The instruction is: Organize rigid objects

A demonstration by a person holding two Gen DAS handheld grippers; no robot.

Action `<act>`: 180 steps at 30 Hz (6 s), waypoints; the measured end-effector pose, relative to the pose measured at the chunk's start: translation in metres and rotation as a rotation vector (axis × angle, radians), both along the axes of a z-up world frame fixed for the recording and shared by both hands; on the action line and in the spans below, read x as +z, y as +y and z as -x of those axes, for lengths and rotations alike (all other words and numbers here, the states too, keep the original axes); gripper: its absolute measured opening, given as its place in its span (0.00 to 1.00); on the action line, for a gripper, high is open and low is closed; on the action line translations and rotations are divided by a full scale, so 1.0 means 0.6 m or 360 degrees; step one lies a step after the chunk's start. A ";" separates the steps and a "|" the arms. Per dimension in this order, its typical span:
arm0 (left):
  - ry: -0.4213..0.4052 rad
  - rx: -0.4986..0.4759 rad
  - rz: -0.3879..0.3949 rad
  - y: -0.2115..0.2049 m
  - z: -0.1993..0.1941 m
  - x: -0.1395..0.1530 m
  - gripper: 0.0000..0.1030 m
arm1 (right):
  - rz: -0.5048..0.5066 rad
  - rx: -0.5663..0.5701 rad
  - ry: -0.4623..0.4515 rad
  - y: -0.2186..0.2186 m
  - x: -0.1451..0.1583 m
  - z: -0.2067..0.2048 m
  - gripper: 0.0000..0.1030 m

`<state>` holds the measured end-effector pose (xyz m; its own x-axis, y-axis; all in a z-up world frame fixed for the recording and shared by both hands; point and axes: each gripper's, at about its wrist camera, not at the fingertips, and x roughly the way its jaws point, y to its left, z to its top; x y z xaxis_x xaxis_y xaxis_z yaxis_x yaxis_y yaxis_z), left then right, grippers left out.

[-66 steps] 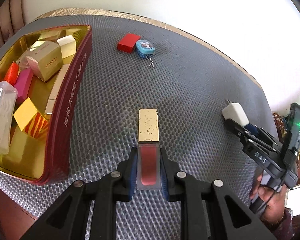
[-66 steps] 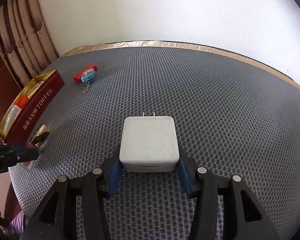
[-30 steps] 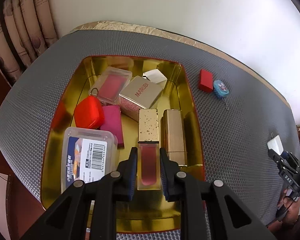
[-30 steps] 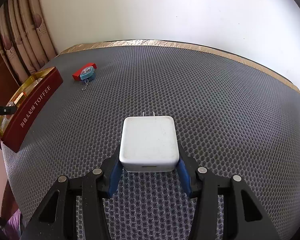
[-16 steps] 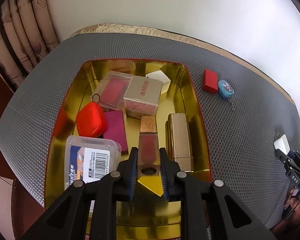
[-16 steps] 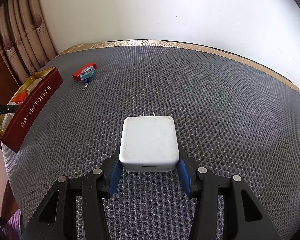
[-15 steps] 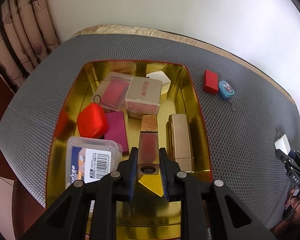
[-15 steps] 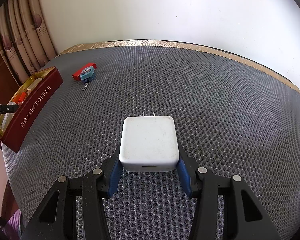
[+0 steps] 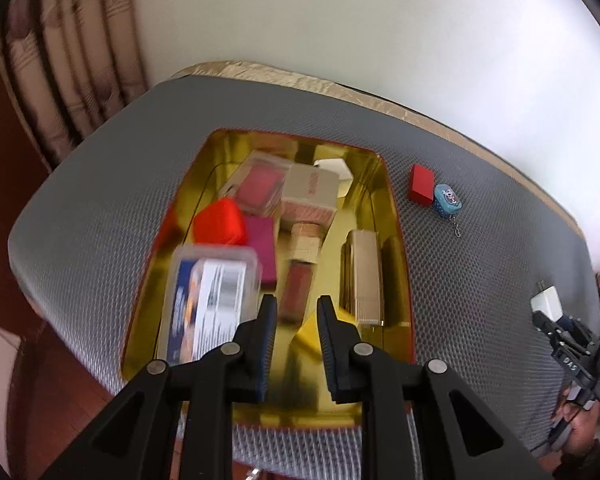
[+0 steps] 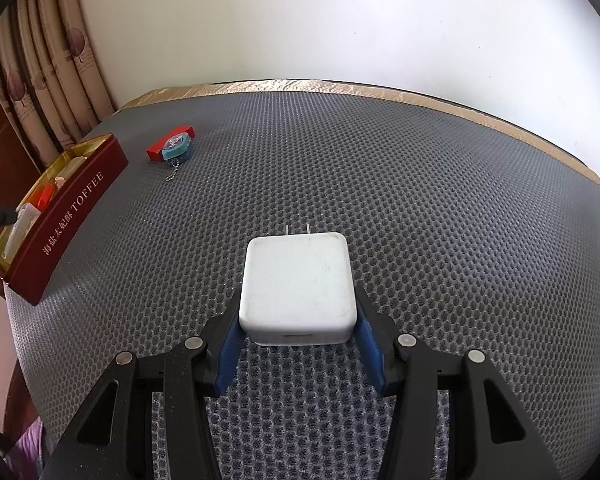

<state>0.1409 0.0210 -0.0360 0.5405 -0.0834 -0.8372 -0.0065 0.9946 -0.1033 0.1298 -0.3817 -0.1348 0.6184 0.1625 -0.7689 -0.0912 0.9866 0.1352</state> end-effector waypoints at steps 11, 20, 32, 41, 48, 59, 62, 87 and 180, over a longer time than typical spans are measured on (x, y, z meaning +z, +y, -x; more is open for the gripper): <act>-0.0124 0.0203 -0.0116 0.053 0.096 0.018 0.21 | -0.0010 -0.0009 0.0011 0.003 0.001 0.004 0.47; -0.0145 0.0219 -0.0135 0.067 0.112 0.009 0.21 | -0.0201 -0.0074 0.0080 -0.012 0.006 0.018 0.46; -0.0158 0.0191 -0.0114 0.067 0.115 0.008 0.24 | -0.0219 -0.0037 0.0071 0.034 0.046 0.053 0.46; -0.0113 0.0237 -0.0051 0.086 0.109 0.001 0.25 | -0.0282 0.0222 -0.0051 0.138 0.145 0.043 0.28; -0.0073 0.0233 -0.0015 0.091 0.109 -0.005 0.26 | -0.0032 0.0435 -0.0116 0.256 0.188 0.006 0.28; -0.0042 0.0213 0.0006 0.091 0.103 -0.014 0.27 | 0.0149 0.0481 0.0051 0.246 0.094 -0.016 0.81; -0.0043 0.0210 0.0000 0.088 0.102 -0.014 0.28 | 0.0239 0.0634 0.0112 0.260 0.069 -0.043 0.81; -0.0139 0.0405 -0.0136 0.119 0.108 0.003 0.31 | 0.0047 0.1052 0.0044 0.445 0.148 -0.042 0.45; 0.0484 -0.0322 0.0044 -0.326 -0.306 -0.057 0.42 | -0.0089 -0.0317 0.0027 -0.109 0.008 0.004 1.00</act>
